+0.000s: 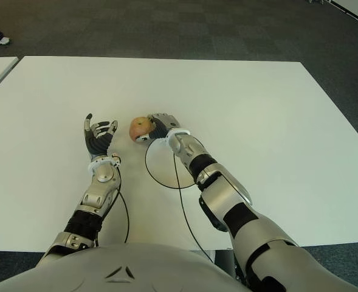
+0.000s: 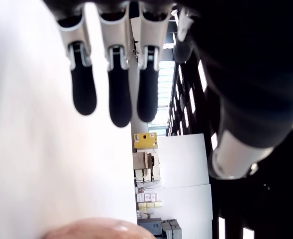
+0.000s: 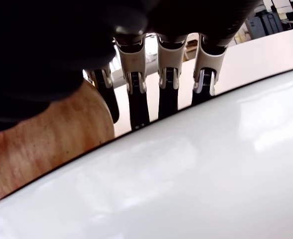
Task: Put the apples into the plate.
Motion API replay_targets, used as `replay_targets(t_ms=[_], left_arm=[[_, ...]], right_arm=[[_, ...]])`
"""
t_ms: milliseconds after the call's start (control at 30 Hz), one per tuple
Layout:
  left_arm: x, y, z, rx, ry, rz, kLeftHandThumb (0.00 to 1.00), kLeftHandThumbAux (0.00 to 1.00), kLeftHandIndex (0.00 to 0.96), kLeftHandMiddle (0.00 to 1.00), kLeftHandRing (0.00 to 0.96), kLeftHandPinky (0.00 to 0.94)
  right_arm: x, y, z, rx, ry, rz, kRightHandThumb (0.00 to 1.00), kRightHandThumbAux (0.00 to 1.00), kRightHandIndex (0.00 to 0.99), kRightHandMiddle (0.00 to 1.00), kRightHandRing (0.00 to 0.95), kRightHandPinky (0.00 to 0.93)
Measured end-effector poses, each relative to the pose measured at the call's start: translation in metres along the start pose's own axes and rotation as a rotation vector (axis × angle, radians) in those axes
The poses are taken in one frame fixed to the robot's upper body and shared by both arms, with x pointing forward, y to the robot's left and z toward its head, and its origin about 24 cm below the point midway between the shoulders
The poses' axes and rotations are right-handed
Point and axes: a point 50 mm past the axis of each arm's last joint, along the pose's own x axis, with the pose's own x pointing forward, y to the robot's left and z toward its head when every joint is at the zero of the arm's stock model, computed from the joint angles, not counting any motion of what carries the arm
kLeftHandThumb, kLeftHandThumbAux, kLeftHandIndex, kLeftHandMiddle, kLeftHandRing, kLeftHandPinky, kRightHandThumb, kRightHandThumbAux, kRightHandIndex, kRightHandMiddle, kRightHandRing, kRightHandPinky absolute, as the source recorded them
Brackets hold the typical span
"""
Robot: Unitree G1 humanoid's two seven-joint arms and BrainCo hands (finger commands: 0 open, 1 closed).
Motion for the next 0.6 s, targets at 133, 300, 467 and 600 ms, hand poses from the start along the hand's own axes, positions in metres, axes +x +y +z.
replay_targets(t_ms=[133,300,467,600], left_arm=[[0.0001,0.0003,0.0003,0.004,0.005,0.006,0.181,0.718,0.1,0.389,0.45,0.449],[0.0004,0.0004,0.0024,-0.002,0.0,0.01,0.182,0.718,0.106,0.397,0.455,0.45],[0.0004,0.0004,0.0028,-0.005,0.0,0.011,0.186,0.712,0.112,0.4,0.455,0.45],[0.0005,0.0005,0.0026,-0.008,0.003,0.011,0.187,0.708,0.114,0.401,0.454,0.451]], right_arm=[[-0.0005,0.0004,-0.0006,0.005,-0.006,-0.007,0.828,0.482,0.395,0.384,0.441,0.499],[-0.0008,0.0004,-0.0016,0.016,-0.008,-0.013,0.745,0.671,0.423,0.432,0.483,0.528],[-0.0013,0.001,-0.0026,0.03,-0.007,-0.018,0.735,0.696,0.427,0.45,0.494,0.524],[-0.0018,0.0017,-0.0039,0.035,-0.003,-0.023,0.733,0.7,0.427,0.443,0.488,0.513]])
